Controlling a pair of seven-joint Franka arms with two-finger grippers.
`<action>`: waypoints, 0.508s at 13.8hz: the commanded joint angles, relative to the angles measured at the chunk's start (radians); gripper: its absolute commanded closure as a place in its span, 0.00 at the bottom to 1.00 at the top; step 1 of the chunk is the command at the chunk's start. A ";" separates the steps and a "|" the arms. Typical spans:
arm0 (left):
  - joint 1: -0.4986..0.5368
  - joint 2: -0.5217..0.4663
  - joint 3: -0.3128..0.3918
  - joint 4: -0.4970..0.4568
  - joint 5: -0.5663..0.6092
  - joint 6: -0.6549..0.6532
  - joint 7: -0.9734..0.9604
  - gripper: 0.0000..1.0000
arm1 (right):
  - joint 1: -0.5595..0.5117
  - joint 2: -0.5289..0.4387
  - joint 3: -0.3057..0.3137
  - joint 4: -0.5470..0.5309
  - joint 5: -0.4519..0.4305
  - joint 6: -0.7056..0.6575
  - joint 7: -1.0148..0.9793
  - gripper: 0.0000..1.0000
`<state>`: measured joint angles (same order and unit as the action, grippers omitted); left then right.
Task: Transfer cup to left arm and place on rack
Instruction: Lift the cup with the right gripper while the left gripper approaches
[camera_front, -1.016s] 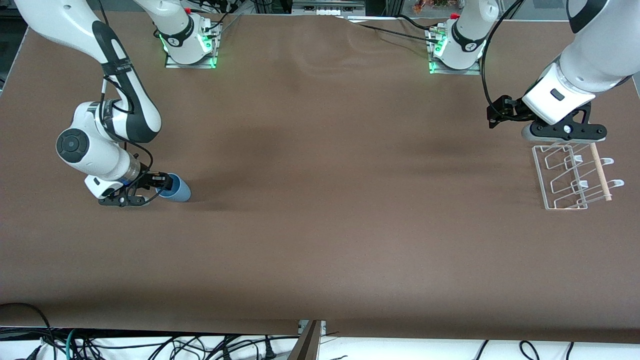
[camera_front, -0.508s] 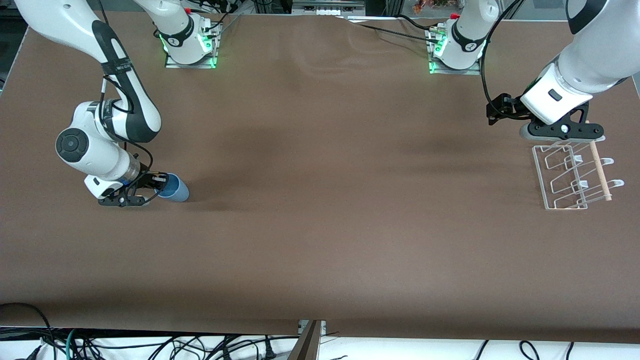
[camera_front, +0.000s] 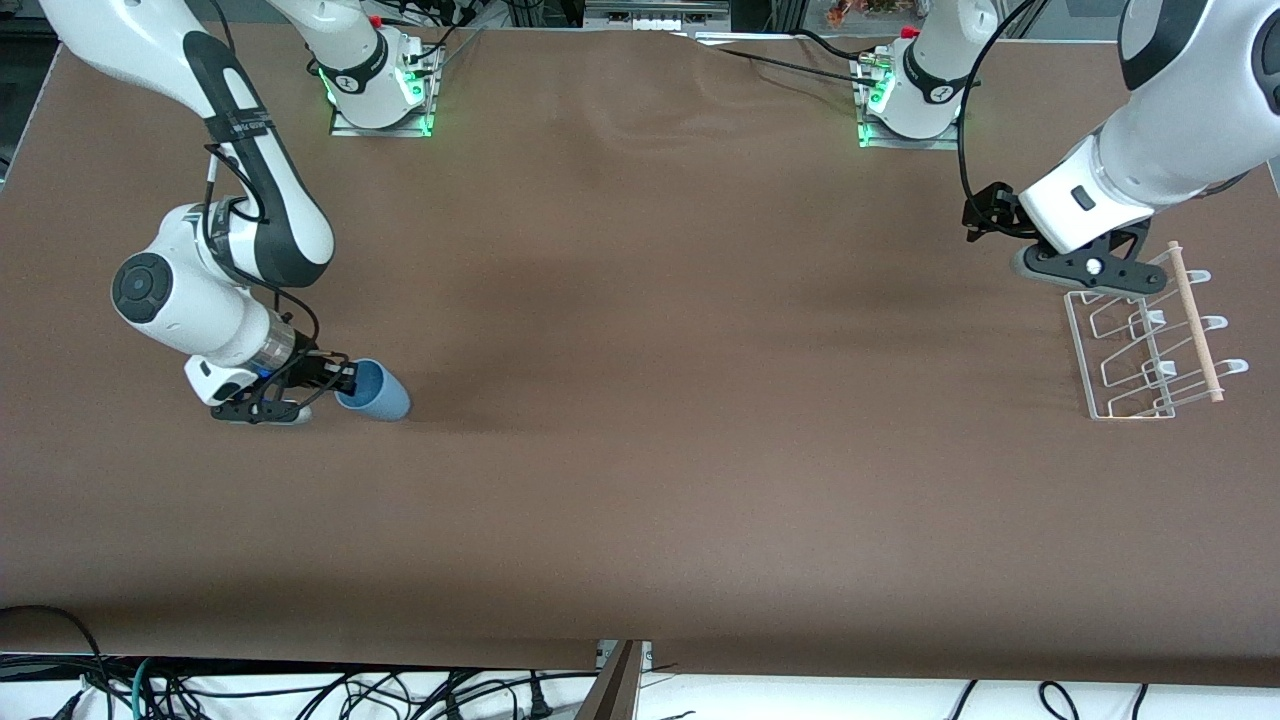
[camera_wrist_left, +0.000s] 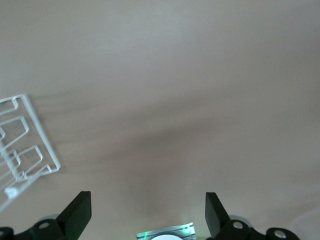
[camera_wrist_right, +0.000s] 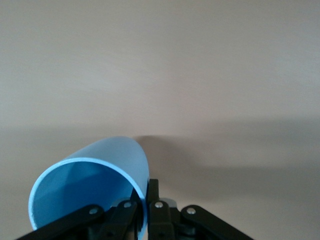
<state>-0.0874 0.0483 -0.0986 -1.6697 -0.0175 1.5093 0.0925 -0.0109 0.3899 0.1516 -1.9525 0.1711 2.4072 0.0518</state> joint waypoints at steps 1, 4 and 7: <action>0.009 0.047 0.002 0.050 -0.079 -0.017 0.131 0.00 | -0.004 0.043 0.090 0.101 0.051 -0.028 -0.010 1.00; 0.015 0.102 0.007 0.068 -0.198 0.000 0.245 0.00 | 0.035 0.084 0.141 0.217 0.134 -0.083 0.006 1.00; 0.015 0.163 0.007 0.119 -0.295 0.043 0.335 0.00 | 0.133 0.128 0.151 0.328 0.195 -0.111 0.121 1.00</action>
<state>-0.0785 0.1540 -0.0916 -1.6229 -0.2466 1.5470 0.3483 0.0706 0.4659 0.2991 -1.7259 0.3385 2.3273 0.1159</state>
